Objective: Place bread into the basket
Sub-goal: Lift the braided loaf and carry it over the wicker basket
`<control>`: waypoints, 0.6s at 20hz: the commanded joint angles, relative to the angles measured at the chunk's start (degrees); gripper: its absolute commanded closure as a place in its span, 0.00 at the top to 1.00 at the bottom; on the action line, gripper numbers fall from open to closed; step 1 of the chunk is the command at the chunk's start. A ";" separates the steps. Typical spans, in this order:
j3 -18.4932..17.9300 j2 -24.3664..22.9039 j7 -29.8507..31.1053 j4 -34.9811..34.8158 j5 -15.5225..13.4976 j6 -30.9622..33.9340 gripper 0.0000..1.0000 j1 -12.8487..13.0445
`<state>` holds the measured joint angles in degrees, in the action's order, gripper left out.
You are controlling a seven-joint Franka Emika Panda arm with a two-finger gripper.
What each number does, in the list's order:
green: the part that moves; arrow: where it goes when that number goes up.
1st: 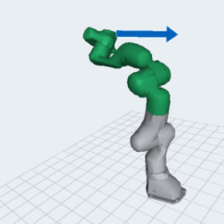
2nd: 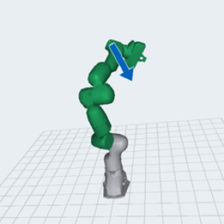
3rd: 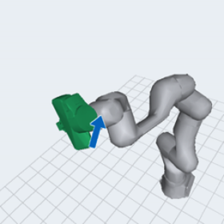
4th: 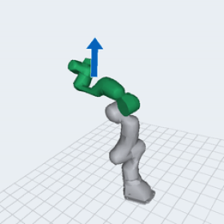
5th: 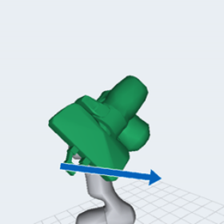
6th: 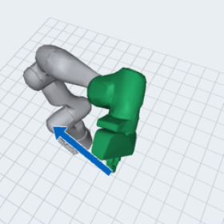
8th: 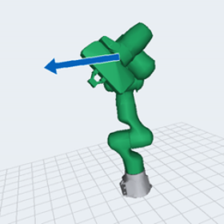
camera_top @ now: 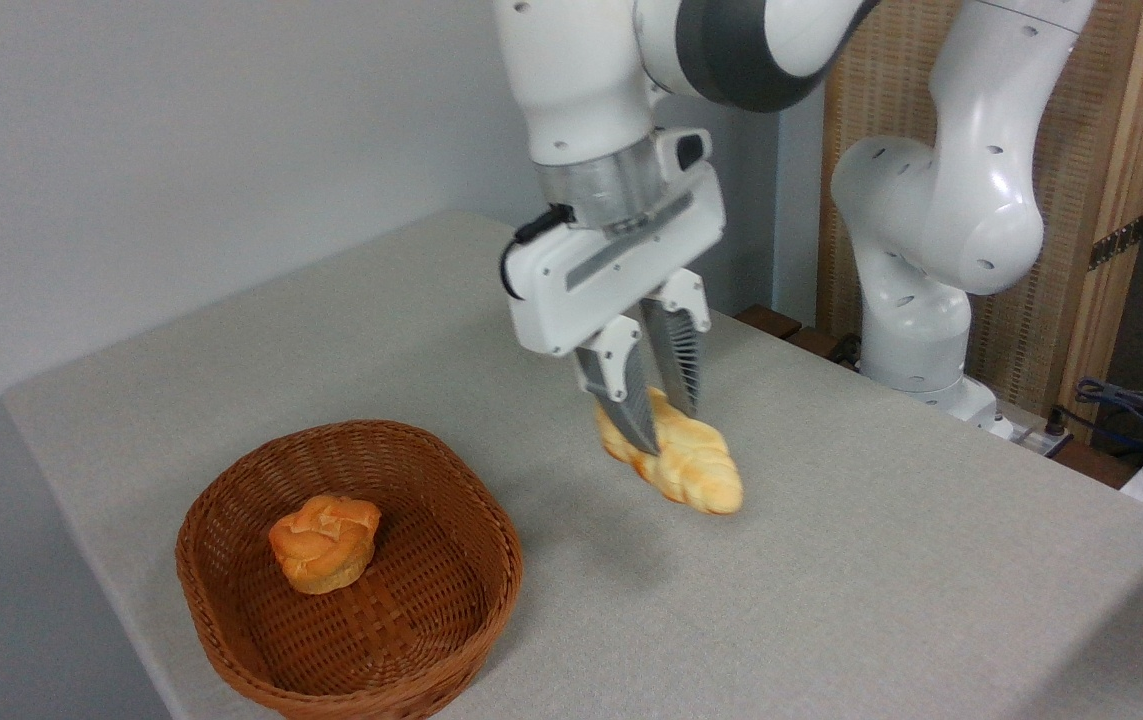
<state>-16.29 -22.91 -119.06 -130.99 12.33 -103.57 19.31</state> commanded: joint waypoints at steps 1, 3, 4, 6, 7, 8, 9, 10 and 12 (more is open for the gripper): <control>-0.32 10.49 6.63 14.24 -8.00 3.55 0.43 0.20; -0.84 13.84 12.07 18.73 -12.57 3.55 0.43 0.20; -0.93 15.16 14.97 20.67 -14.60 3.46 0.43 0.20; -1.02 17.53 20.86 23.49 -18.11 2.59 0.43 0.12; -1.02 18.76 23.85 24.89 -19.70 2.06 0.43 0.12; -1.02 19.99 26.66 26.47 -21.19 0.84 0.43 -0.67; -0.93 21.23 29.65 27.79 -23.30 -1.00 0.43 -1.89; -1.02 22.37 32.72 28.68 -26.01 -3.37 0.44 -2.17; -0.93 23.96 38.96 29.65 -29.81 -8.73 0.45 -2.26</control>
<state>-16.75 -2.33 -88.37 -104.87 -11.97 -107.26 17.67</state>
